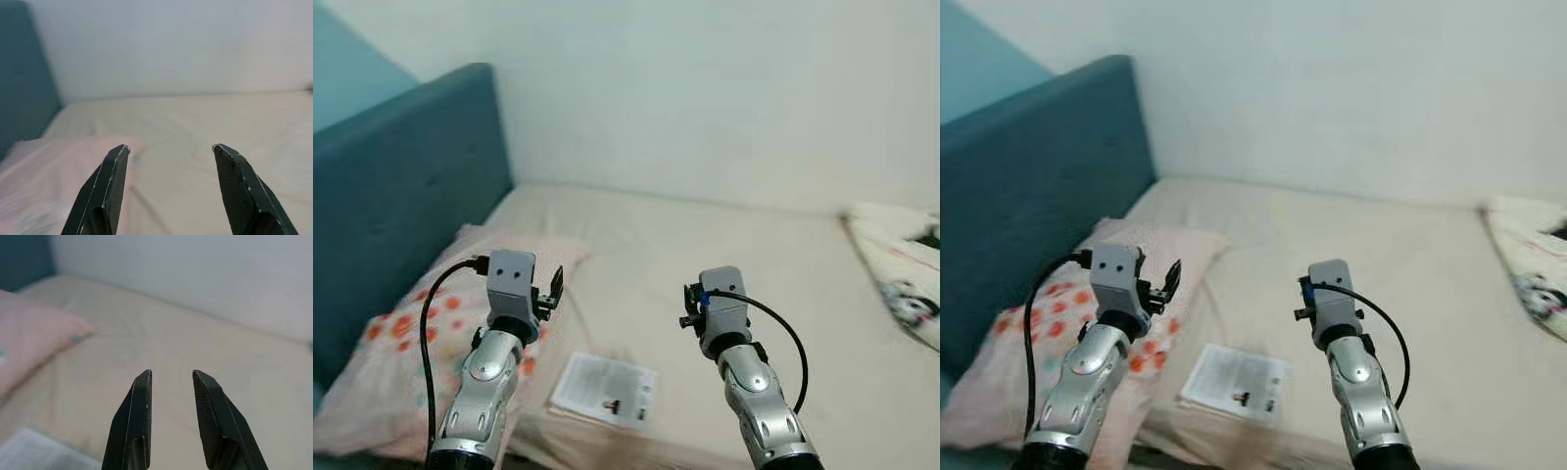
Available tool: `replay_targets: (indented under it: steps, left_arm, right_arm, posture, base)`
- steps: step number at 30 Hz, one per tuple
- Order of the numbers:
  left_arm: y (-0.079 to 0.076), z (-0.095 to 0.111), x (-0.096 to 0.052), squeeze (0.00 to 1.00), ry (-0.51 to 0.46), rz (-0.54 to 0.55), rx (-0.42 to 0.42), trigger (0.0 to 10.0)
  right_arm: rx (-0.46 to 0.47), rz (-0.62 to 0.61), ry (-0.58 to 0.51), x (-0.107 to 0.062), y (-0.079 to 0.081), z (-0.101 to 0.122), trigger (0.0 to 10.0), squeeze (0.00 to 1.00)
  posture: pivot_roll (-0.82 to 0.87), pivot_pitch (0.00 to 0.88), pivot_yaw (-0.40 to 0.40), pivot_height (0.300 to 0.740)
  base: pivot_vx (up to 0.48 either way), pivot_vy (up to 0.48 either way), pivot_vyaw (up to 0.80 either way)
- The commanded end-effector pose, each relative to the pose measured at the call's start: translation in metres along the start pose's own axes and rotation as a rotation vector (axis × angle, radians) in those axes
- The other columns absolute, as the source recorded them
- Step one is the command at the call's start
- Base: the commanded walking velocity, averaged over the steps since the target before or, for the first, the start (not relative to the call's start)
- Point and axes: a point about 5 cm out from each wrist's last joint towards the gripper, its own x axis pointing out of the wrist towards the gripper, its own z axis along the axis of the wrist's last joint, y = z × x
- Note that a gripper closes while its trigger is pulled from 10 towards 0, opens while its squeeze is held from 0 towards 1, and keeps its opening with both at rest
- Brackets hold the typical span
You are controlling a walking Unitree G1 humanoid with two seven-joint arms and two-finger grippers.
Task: Clean up the room
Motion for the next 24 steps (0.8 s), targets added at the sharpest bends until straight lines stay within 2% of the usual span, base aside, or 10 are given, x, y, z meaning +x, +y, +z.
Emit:
replay_targets:
  steps: [1, 5, 8, 11, 24]
  left_arm:
    - [0.0024, -0.0086, -0.0024, 0.00, 0.053, 0.028, -0.038, 10.0]
    - [0.0048, -0.0119, -0.0043, 0.00, 0.081, 0.043, -0.070, 10.0]
    - [0.0054, -0.0099, -0.0059, 0.00, 0.054, 0.046, -0.062, 10.0]
    - [0.0058, -0.0083, -0.0068, 0.00, 0.038, 0.058, -0.083, 10.0]
    - [0.0063, -0.0071, -0.0080, 0.00, 0.046, 0.074, -0.103, 10.0]
  right_arm:
    - [0.024, 0.002, 0.009, -0.0012, -0.0001, -0.0008, 10.0, 0.00]
    - [0.020, 0.001, 0.016, -0.0022, -0.0018, -0.0029, 10.0, 0.00]
    - [0.015, 0.002, 0.020, -0.0021, -0.0031, -0.0043, 10.0, 0.00]
    - [-0.018, 0.009, 0.014, -0.0013, -0.0051, -0.0036, 10.0, 0.00]
    - [-0.013, 0.042, 0.000, 0.0015, -0.0056, 0.0005, 10.0, 0.00]
  posture:
    - [0.08, 0.000, -0.042, 0.725]
    - [0.08, 0.000, -0.039, 0.725]
    - [0.08, 0.000, -0.041, 0.725]
    - [0.08, 0.000, -0.044, 0.725]
    - [0.08, 0.000, -0.051, 0.725]
  base:
    - [0.000, 0.000, -0.80]
    - [0.000, 0.000, -0.80]
    - [0.000, 0.000, -0.69]
    - [0.000, 0.000, 0.00]
    - [0.000, 0.000, 0.00]
